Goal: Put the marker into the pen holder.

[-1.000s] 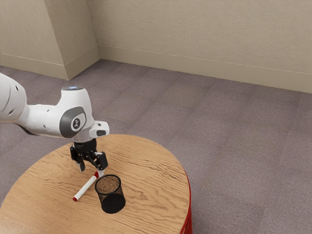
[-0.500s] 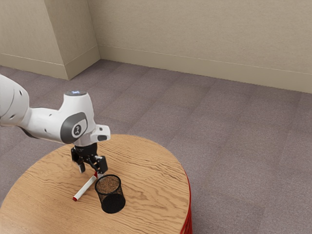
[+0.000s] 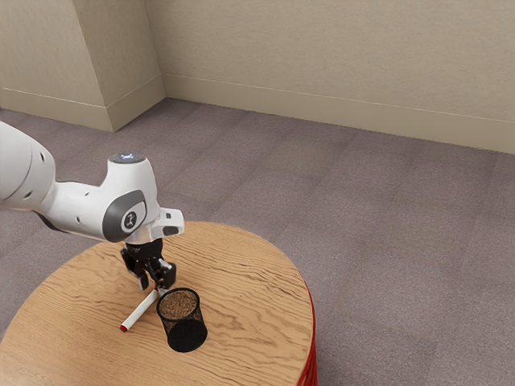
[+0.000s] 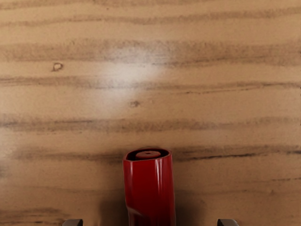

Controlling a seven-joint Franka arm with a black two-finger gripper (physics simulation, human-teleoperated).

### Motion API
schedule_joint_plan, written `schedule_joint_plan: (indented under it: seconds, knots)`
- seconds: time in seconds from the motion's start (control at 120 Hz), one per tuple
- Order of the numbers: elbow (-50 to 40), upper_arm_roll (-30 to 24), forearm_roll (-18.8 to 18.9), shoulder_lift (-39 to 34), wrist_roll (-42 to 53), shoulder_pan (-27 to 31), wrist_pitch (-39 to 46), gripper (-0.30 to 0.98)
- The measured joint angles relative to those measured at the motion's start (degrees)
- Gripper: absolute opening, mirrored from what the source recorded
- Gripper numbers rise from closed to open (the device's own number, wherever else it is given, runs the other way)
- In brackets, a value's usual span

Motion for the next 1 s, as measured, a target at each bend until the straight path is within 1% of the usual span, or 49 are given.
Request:
schedule_joint_plan:
  seconds: [0.108,0.242,0.333,0.392,0.417,0.433,0.458,0.492,0.525,0.558,0.658,0.783,0.9,1.0]
  knots:
    - [0.01,0.0,0.0,0.22,0.08,-0.03,0.3,0.19]
    - [0.08,0.0,-0.02,1.33,0.14,-0.04,1.04,0.11]
    - [0.1,0.04,0.41,1.52,-0.19,-0.05,1.33,0.16]
    - [0.1,0.08,1.05,1.53,-0.71,-0.04,1.38,0.25]
    - [0.11,0.1,1.39,1.5,-1.06,-0.04,1.47,0.23]
    - [0.11,0.1,1.66,1.48,-1.33,-0.05,1.55,0.2]
    - [0.1,0.12,2.27,1.37,-1.91,-0.13,1.66,0.1]
    - [0.09,0.14,3.32,1.18,-3.02,-0.24,1.78,0.01]
    - [0.07,0.15,3.82,0.97,-3.88,-0.2,1.84,-0.04]
    - [0.06,0.12,3.57,0.85,-4.19,-0.16,1.87,-0.07]
    - [0.08,0.07,2.43,0.76,-4.34,-0.1,1.96,-0.09]
    - [0.08,0.08,2.04,-0.77,-4.64,-0.22,2.04,-0.1]
    - [0.49,0.1,3.54,-4.64,-5.06,-0.31,1.92,-0.1]
    - [0.79,0.18,5.99,-9.83,-5.51,-0.38,0.68,-0.1]
